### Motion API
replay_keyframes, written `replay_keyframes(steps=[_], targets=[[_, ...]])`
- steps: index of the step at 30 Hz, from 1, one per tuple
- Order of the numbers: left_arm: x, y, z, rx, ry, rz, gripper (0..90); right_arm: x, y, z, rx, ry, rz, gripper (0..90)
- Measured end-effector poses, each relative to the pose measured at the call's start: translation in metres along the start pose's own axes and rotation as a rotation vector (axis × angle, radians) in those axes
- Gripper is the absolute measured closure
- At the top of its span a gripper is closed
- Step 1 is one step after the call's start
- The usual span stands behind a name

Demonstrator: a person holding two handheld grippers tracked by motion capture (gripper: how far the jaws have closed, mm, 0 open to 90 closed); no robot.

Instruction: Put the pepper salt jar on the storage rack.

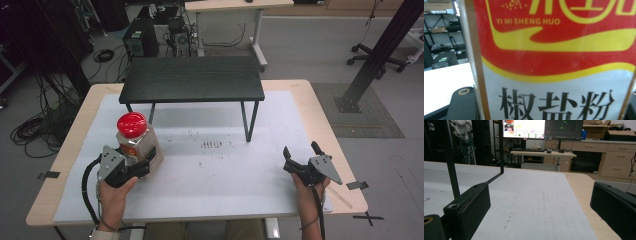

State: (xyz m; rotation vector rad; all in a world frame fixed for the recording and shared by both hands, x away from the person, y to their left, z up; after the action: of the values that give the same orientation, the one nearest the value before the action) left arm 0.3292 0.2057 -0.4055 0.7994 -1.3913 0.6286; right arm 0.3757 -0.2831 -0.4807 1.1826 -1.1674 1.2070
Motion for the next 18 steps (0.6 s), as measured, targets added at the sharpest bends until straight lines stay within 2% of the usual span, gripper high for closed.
replay_keyframes(steps=[5, 10, 18], targets=[[0.011, -0.001, 0.006, -0.014, -0.004, 0.007, 25.1, 0.000, 0.000, 0.000, 0.004, 0.005, 0.001, 2.8], [0.018, -0.001, 0.010, -0.037, 0.017, 0.018, 25.1, 0.000, 0.000, 0.000, 0.008, -0.002, 0.001, 2.8], [0.030, 0.001, 0.012, -0.049, 0.030, 0.021, 25.1, 0.000, 0.000, 0.000, 0.010, -0.005, 0.000, 3.0]])
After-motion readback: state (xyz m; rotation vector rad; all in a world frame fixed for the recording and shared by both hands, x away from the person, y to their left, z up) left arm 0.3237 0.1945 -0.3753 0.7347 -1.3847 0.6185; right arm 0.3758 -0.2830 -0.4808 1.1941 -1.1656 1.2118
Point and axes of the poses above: each handheld gripper's, and its own axes: y roughly backward along the jaws, x roughly out of its top, z roughly to its right, the point moved 7 cm from there along -y, roughly forward along the jaws, and after that the axes turned 11 degrees about -x, right-handed, at the moved point
